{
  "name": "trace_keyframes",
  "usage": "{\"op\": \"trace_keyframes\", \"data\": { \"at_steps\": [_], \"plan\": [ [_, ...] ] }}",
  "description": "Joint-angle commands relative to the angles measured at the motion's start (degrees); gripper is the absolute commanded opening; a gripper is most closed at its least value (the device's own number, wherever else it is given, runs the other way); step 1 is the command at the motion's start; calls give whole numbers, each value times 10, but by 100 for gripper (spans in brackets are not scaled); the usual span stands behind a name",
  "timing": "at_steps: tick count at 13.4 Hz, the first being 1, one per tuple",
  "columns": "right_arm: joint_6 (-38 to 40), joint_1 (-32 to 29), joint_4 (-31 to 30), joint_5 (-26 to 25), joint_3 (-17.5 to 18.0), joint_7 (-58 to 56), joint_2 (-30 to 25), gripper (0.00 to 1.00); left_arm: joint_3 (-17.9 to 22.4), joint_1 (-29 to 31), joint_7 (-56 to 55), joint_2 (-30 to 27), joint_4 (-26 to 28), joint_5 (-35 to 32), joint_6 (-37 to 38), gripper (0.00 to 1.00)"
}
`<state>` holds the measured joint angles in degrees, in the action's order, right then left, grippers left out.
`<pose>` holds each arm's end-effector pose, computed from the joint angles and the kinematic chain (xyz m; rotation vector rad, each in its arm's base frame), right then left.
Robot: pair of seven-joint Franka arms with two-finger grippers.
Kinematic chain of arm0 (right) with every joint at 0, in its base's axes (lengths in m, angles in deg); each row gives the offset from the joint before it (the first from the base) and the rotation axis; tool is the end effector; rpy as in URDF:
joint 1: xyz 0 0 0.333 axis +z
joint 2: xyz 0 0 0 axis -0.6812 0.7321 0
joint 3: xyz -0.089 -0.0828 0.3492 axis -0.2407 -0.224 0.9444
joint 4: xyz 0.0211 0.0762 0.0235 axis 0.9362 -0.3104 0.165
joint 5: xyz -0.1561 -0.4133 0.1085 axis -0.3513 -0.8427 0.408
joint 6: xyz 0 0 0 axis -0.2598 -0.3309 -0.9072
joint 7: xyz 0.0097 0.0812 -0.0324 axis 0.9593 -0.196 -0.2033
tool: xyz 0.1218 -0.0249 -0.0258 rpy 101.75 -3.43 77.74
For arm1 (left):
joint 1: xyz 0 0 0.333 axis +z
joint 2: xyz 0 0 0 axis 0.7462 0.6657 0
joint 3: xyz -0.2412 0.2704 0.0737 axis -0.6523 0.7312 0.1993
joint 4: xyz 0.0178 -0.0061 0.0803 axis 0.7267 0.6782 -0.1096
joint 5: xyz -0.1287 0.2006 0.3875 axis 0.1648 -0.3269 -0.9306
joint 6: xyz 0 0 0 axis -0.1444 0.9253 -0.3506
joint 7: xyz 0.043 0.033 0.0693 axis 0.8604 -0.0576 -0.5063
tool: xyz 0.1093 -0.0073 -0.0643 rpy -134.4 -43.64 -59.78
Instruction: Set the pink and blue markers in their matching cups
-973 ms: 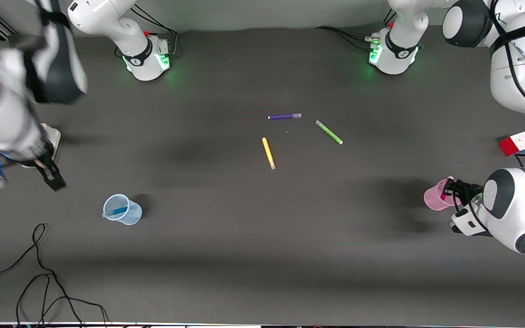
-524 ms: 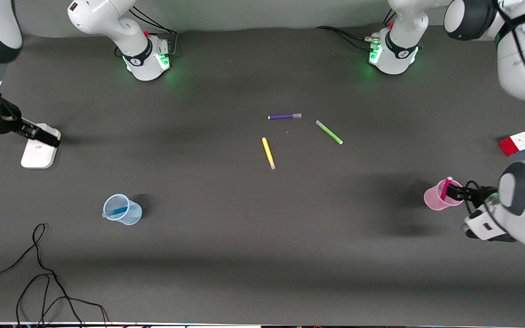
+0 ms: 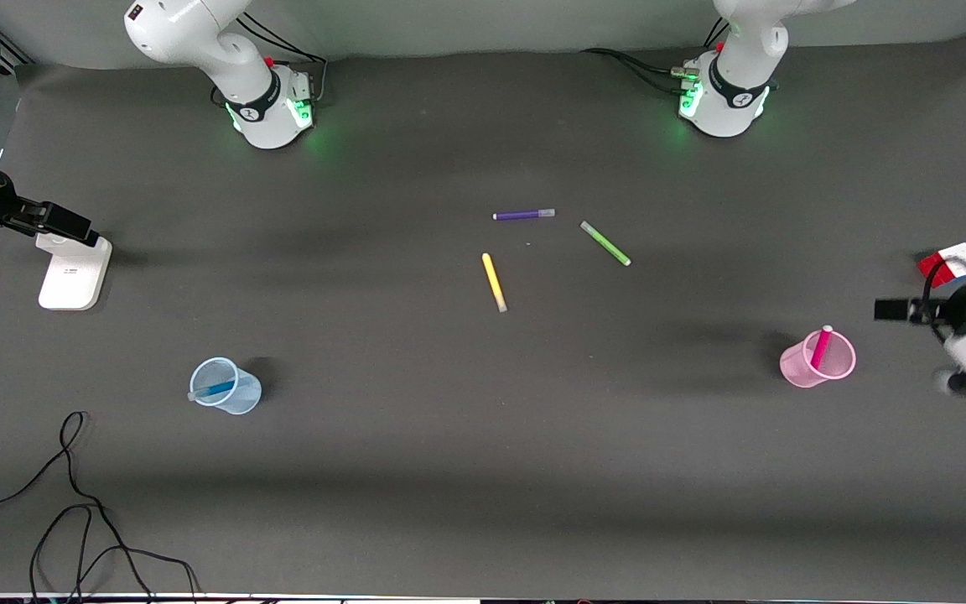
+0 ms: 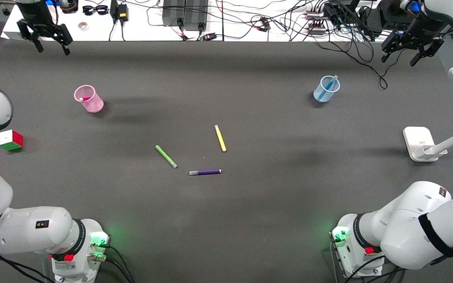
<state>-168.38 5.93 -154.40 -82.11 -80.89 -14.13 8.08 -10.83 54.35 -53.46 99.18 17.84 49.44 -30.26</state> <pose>0.5653 -0.0711 0.5866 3.1083 -0.3138 -0.1424 0.7116 0.0456 0.5374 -3.0463 0.1457 0.4171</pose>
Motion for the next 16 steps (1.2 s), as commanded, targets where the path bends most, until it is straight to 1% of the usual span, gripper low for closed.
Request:
{"op": "trace_keyframes", "data": {
  "at_steps": [1, 2, 3, 4, 6, 7, 8, 9, 11, 12, 13, 14, 15, 16],
  "plan": [
    [10, 4, 6, 10, -4, -18, -5, 100, 2, -5, 7, -120, 148, 11, -69, 100],
    [10, 4, 6, 10, -4, -17, -5, 100, 2, -15, 7, -151, 182, 13, -91, 100],
    [10, -11, 6, 11, 5, -17, -3, 100, 3, -21, 6, -172, 205, 15, -103, 100],
    [9, -51, 6, 23, 31, -20, 4, 100, 5, -29, 6, -184, 210, 31, -103, 100],
    [9, -134, 6, 38, 119, -29, 12, 100, 6, -42, -4, -191, 196, 47, -94, 100],
    [9, -188, 4, 44, 178, -29, 14, 100, 6, -50, -13, -191, 186, 47, -89, 100],
    [9, -259, 4, 55, 248, -38, 23, 100, 6, -56, -28, -190, 173, 48, -87, 100],
    [13, -335, 5, 76, 324, -71, 30, 100, 5, -56, -38, -187, 166, 49, -87, 100],
    [41, -458, 13, 88, 436, -136, 36, 100, 5, -56, -41, -187, 165, 60, -86, 100],
    [44, -522, 36, 97, 501, -169, 56, 100, 5, -54, -41, -187, 165, 60, -85, 100],
    [56, -542, 72, 117, 534, -170, 91, 100, 5, -49, -40, -187, 167, 60, -85, 100],
    [66, -518, 104, 119, 518, -169, 118, 100, 5, -48, -40, -185, 166, 60, -82, 100],
    [69, -464, 112, 122, 463, -168, 126, 100, 5, -47, -41, -186, 166, 60, -82, 100],
    [65, -380, 113, 125, 383, -165, 128, 100, 6, -47, -40, -186, 165, 60, -81, 100]
  ]
}}
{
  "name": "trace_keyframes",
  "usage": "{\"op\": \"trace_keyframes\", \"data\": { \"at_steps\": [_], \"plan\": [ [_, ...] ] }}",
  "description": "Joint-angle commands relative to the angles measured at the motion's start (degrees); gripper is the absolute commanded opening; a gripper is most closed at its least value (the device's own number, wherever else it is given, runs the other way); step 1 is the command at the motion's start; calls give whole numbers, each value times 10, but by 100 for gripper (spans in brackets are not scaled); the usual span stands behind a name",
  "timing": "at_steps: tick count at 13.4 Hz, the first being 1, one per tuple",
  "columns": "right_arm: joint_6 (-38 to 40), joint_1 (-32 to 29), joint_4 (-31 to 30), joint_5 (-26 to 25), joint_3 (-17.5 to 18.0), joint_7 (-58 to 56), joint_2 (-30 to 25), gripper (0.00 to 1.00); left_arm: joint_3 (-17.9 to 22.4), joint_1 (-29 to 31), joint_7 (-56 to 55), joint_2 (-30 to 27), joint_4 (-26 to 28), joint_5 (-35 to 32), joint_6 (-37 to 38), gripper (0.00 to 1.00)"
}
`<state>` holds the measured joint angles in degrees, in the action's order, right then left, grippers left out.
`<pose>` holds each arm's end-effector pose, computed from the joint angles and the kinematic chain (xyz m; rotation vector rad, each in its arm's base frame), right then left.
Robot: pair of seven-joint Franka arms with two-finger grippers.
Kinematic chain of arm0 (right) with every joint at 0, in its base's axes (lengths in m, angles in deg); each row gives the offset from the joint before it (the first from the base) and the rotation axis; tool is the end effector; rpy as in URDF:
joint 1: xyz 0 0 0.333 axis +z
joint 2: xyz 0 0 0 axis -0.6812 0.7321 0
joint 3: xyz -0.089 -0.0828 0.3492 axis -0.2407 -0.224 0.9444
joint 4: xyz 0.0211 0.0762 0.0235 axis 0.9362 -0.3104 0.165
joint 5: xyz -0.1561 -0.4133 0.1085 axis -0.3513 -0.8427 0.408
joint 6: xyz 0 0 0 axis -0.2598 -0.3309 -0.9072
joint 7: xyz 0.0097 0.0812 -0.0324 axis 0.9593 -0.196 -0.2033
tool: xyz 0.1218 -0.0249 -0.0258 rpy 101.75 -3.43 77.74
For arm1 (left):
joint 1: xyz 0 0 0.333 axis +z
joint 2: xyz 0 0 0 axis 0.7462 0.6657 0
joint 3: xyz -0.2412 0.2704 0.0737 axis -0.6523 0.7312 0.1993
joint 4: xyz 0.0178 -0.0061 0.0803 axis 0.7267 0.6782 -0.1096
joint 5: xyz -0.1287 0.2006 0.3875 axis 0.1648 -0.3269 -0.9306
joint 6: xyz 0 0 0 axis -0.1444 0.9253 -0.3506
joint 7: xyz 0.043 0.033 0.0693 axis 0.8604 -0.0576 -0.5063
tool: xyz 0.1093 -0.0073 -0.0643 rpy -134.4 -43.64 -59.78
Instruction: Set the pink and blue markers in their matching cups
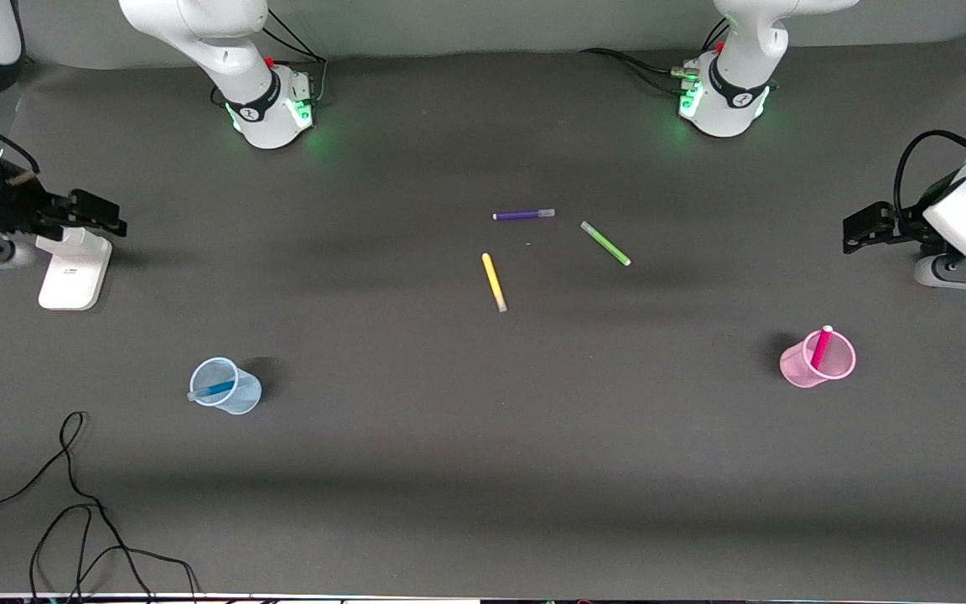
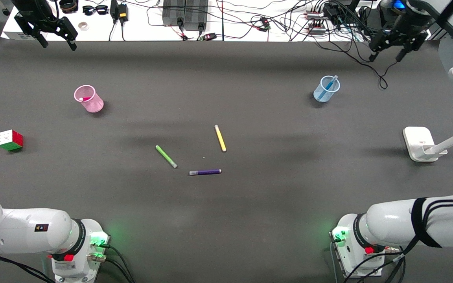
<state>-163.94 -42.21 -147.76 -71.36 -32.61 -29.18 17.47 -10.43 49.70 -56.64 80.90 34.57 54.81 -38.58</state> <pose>0.5935 -0.0146 0.5921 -3.0937 -0.0468 0.2282 0.6257 -0.0248 0.6088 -3.1183 0.1856 0.1482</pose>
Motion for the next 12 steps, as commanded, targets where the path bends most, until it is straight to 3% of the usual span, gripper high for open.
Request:
{"op": "trace_keyframes", "data": {
  "at_steps": [1, 5, 8, 12],
  "plan": [
    [19, 145, 46, 18, -144, -15, 35, 100, 2, 0, -9, -3, -2, 6, 2, 100],
    [20, 137, 47, 18, -137, -13, 29, 100, 2, 0, -9, -3, -1, 6, 2, 100],
    [26, 73, 48, 19, -76, -12, 25, 100, 2, 0, -9, -3, -1, 6, 3, 100],
    [27, 73, 60, 39, -78, 8, 26, 100, 2, 0, -8, -4, -2, 5, 16, 100]
  ]
}}
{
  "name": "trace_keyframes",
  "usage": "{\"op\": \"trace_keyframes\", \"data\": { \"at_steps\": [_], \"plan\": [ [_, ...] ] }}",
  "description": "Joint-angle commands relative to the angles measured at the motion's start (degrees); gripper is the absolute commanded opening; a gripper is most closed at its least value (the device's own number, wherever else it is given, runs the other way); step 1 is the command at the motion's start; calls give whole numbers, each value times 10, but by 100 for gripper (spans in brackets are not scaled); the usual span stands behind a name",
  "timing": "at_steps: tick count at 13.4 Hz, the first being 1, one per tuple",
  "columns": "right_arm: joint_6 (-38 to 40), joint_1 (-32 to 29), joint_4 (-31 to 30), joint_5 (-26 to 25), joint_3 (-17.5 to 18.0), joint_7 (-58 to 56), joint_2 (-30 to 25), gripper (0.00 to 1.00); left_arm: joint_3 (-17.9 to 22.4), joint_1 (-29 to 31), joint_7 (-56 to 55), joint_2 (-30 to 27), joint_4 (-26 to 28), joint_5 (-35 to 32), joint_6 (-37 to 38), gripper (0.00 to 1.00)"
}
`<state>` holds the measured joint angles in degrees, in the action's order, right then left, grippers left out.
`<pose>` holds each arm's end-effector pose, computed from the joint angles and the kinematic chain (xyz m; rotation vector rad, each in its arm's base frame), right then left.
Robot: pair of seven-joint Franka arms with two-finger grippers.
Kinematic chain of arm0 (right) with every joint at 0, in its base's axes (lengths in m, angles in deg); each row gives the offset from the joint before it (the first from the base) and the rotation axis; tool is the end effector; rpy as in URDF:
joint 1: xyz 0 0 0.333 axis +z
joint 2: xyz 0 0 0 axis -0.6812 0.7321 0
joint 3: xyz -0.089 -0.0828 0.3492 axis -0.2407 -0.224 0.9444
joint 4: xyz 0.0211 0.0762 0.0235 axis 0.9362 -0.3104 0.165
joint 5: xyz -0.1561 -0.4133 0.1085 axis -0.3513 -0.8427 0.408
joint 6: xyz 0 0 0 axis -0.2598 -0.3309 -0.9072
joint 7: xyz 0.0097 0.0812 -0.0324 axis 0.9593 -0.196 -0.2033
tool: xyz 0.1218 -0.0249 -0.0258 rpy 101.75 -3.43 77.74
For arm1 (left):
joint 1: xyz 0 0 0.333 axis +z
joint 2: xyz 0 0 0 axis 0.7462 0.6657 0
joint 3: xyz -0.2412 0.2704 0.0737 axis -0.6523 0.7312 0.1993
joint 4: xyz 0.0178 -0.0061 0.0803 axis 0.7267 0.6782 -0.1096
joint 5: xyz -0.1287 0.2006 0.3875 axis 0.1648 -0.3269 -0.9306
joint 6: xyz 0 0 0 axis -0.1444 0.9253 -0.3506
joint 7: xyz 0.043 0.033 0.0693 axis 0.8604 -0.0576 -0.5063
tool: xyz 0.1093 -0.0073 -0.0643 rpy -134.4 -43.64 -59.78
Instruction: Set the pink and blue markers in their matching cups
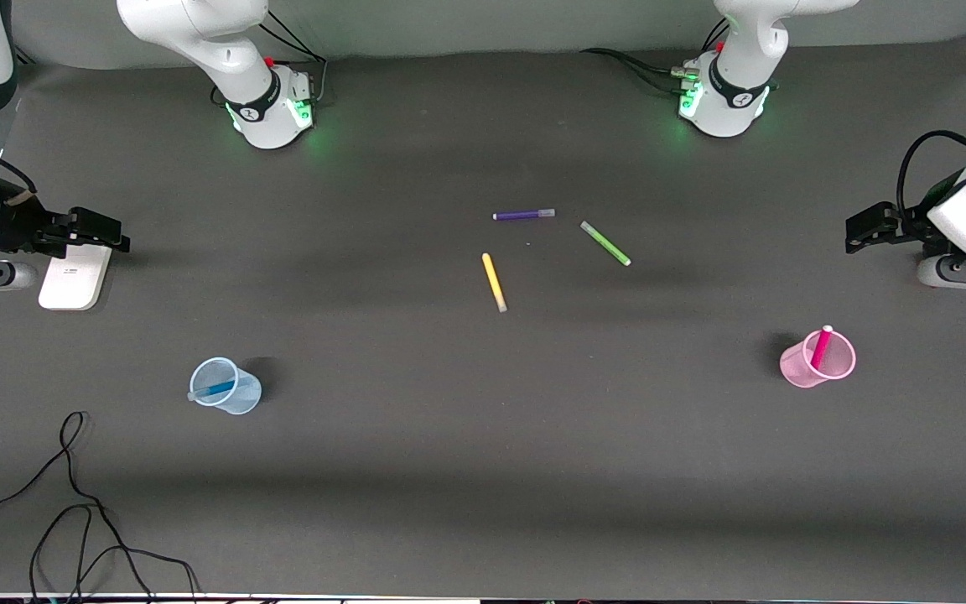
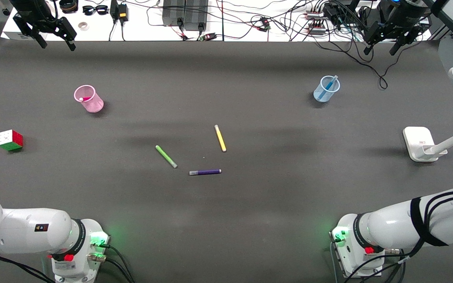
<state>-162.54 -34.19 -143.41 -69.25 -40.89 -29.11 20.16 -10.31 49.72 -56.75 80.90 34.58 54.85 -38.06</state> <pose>0.6107 -0.0118 0.6022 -3.0623 -0.0369 0.2159 0.6245 -0.0233 0.6080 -3.1188 0.1786 0.1627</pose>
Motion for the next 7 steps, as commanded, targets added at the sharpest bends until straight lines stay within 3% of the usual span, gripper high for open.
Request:
{"op": "trace_keyframes", "data": {
  "at_steps": [1, 7],
  "plan": [
    [12, -8, 17, 17, 5, 17, -2, 100, 1, 0, -4, -5, -2, 5, 12, 100],
    [12, -8, 26, 17, -1, 19, -10, 100, 2, 0, -3, -6, -6, 5, 12, 100]
  ]
}}
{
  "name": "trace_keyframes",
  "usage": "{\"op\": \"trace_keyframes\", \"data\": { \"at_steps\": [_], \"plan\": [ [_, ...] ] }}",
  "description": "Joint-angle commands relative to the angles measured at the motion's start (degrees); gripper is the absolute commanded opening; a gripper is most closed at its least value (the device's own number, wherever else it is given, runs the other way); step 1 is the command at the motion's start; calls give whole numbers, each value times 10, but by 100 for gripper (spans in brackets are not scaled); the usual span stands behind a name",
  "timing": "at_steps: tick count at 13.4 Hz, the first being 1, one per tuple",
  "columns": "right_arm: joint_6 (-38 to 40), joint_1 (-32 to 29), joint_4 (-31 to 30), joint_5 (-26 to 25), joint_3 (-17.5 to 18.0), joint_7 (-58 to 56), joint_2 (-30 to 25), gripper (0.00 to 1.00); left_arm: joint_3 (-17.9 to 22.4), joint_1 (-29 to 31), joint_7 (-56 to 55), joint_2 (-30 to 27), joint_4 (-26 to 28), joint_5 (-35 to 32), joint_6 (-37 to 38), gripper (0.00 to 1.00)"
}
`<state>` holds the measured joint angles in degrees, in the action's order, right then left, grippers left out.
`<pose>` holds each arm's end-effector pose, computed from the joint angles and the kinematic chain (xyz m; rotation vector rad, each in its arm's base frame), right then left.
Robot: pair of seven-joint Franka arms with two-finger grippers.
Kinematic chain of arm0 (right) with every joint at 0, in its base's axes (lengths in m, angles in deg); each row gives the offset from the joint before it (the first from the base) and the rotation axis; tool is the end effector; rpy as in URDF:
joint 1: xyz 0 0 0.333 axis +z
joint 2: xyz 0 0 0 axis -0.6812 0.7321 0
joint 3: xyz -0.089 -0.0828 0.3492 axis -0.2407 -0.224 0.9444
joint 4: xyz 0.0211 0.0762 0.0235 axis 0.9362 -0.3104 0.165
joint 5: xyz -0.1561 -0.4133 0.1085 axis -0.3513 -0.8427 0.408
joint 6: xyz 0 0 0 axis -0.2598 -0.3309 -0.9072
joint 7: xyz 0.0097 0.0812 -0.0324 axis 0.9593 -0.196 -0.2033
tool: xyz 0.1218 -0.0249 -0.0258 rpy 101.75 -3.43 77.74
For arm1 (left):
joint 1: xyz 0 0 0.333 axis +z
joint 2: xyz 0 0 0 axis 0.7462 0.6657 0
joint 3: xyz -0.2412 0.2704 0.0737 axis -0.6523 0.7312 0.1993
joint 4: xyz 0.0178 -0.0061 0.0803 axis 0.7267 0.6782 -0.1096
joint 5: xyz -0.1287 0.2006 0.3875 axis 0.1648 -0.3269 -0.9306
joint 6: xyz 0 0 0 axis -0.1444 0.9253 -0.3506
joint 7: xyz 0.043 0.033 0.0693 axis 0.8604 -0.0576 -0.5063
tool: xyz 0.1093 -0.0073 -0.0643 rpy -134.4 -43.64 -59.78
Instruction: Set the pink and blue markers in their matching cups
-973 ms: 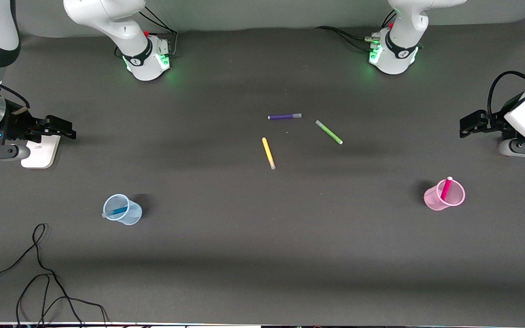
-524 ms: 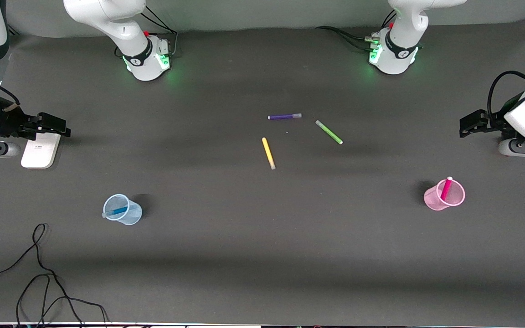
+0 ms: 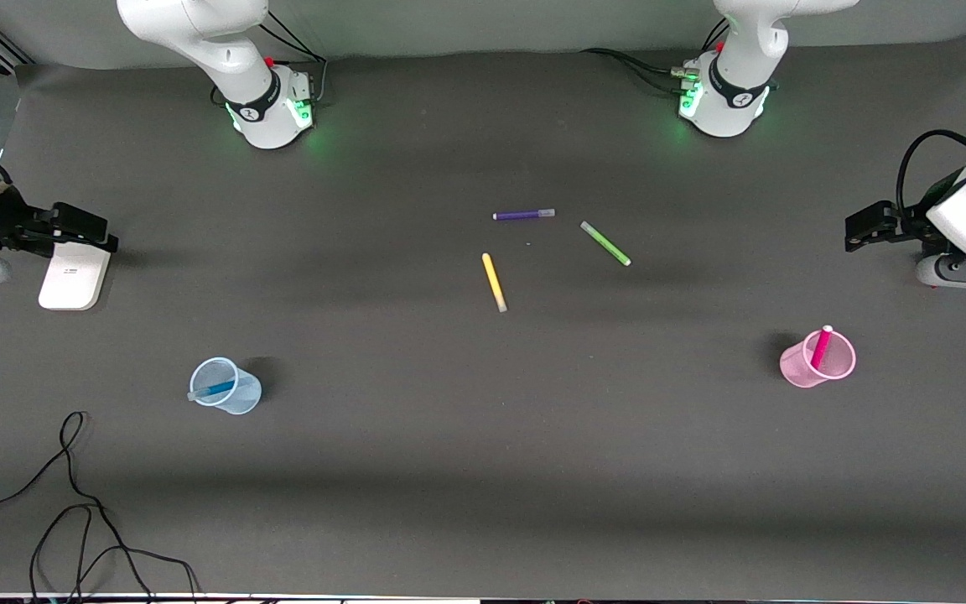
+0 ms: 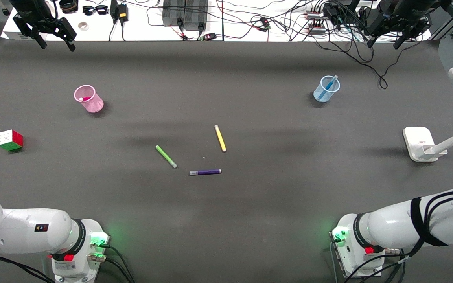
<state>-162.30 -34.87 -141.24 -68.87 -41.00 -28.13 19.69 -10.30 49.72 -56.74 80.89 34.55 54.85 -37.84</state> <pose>0.6109 -0.0198 0.6267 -3.0604 0.0076 0.1513 0.6240 -0.0232 0.6081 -3.1186 0.1786 0.1676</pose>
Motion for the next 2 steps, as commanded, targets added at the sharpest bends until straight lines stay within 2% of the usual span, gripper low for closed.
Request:
{"op": "trace_keyframes", "data": {
  "at_steps": [1, 2],
  "plan": [
    [9, -2, 5, 14, 0, 9, -4, 100, 2, 0, -3, -6, -6, 4, 9, 100],
    [9, -3, 7, 14, 0, 11, -2, 100, 2, 0, -3, -7, -5, 4, 8, 100]
  ]
}}
